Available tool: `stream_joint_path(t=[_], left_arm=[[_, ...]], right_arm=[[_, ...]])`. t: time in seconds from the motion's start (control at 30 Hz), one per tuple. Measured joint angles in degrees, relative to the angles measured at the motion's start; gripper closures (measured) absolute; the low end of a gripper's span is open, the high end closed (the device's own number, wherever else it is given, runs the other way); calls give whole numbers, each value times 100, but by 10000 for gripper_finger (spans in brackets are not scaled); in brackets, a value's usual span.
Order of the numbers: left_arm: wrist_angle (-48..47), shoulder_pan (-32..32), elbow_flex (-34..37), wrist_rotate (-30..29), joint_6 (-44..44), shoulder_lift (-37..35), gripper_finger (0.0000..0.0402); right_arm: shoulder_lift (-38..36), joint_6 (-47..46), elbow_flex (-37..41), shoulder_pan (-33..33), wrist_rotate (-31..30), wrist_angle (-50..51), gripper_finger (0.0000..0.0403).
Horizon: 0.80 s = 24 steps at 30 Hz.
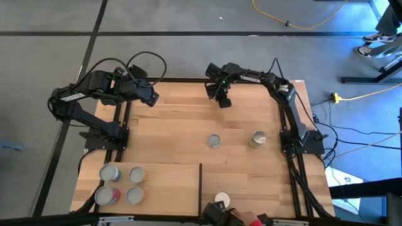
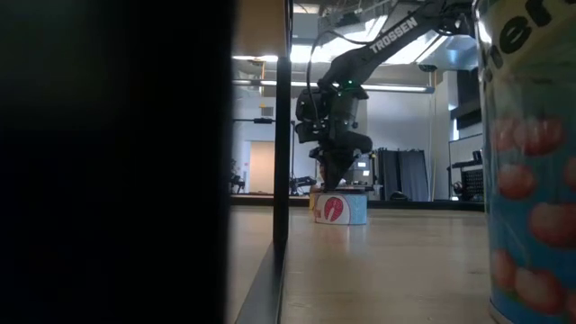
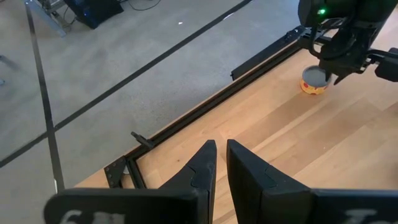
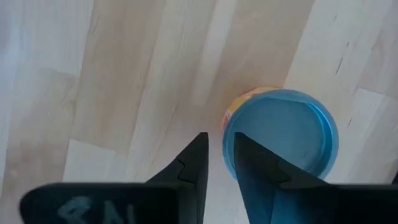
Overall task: Pick and place cans onto a shelf
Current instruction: Put the canned pineapple ring on the shelf
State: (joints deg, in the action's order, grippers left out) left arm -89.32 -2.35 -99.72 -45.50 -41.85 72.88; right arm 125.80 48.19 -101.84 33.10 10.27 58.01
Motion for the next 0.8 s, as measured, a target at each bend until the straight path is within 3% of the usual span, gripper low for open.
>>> stream_joint_path(t=[0.27,0.8], left_arm=[[0,1,0,0,-1,0,369],[0,1,1,1,-2,0,369]], right_arm=[[66,-301,4,-79,-552,-23,324],[74,-276,7,-90,-571,-172,325]])
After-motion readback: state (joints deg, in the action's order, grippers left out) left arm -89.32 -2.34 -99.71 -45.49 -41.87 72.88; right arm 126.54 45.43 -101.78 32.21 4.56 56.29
